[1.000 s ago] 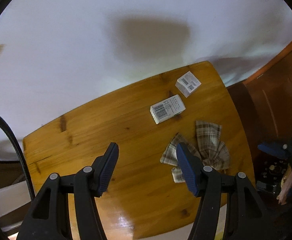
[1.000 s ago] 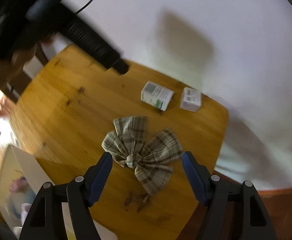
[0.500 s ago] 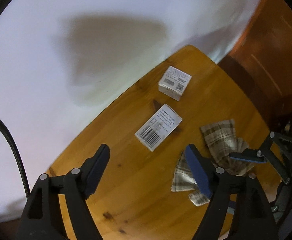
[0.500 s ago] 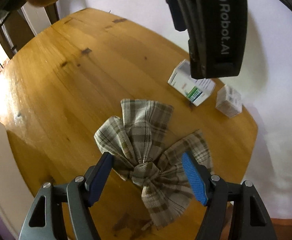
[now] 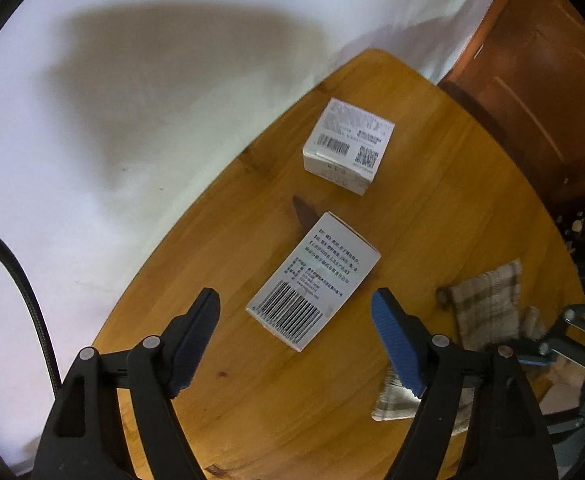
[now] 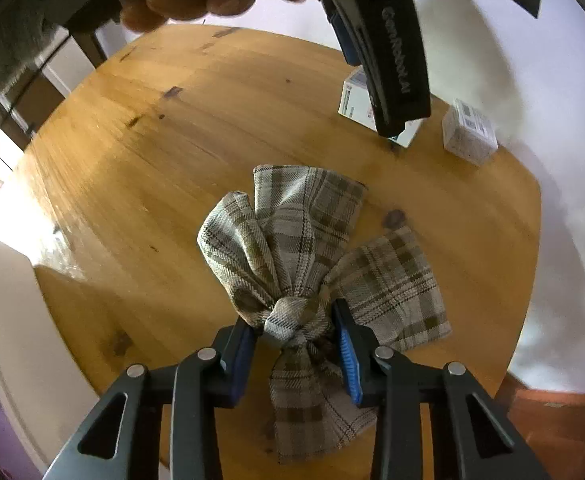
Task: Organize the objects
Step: 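Grasp the larger white box with the left tool while the right tool grasps the plaid bow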
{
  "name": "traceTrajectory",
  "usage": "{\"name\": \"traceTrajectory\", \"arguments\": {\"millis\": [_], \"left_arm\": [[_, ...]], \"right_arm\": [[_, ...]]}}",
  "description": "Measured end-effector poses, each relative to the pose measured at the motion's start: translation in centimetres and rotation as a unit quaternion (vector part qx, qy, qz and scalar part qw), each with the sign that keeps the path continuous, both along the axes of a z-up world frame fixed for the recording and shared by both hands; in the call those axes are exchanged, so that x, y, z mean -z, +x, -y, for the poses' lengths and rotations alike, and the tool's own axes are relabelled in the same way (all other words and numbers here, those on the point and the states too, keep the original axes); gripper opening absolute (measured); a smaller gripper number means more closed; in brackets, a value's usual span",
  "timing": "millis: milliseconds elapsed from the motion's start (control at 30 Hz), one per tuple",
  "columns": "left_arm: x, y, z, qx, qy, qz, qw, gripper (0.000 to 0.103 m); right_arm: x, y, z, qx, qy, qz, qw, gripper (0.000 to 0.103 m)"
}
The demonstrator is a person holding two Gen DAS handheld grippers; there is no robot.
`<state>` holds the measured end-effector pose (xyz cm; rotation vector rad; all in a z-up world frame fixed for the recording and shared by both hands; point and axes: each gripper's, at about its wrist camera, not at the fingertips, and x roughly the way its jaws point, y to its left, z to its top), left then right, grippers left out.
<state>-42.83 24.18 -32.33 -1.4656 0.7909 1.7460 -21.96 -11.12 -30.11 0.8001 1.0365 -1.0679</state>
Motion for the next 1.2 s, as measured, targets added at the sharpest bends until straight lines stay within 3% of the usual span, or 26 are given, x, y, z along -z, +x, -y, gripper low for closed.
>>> {"name": "traceTrajectory", "arguments": {"millis": [300,333,433,467,567,667,900,1200], "left_arm": [[0.3,0.8,-1.3,0.013,-0.007,-0.011,0.9998,0.08],[0.2,1.0,-1.4,0.017,-0.007,-0.014,0.9997,0.076],[0.4,1.7,-1.5,0.026,-0.024,-0.029,0.999,0.043],[0.7,1.7,-1.5,0.022,-0.034,-0.025,0.9989,0.039],[0.5,1.8,-0.9,0.007,-0.036,-0.027,0.9989,0.038],[-0.8,2.1,-0.4,-0.018,-0.011,-0.008,0.9997,0.038],[-6.2,2.6,3.2,-0.093,0.059,0.02,0.9937,0.037],[-16.6,6.2,8.6,-0.148,0.099,-0.002,0.9841,0.037]], "right_arm": [[-0.7,-0.3,-0.3,0.027,0.003,0.026,0.999,0.034],[-0.9,-0.3,-0.4,0.031,0.002,0.03,0.999,0.034],[-1.1,-0.2,-1.3,0.045,-0.004,0.035,0.998,0.033],[-1.3,-0.2,-1.3,0.05,-0.006,0.035,0.998,0.033],[-2.1,-0.7,-1.3,0.063,-0.016,0.041,0.997,0.032],[-3.2,-0.9,-1.5,0.071,-0.025,0.046,0.996,0.032],[-7.1,-0.8,-3.4,0.083,-0.056,0.054,0.994,0.032],[-15.1,1.7,-8.0,0.081,-0.121,0.066,0.987,0.032]]}}
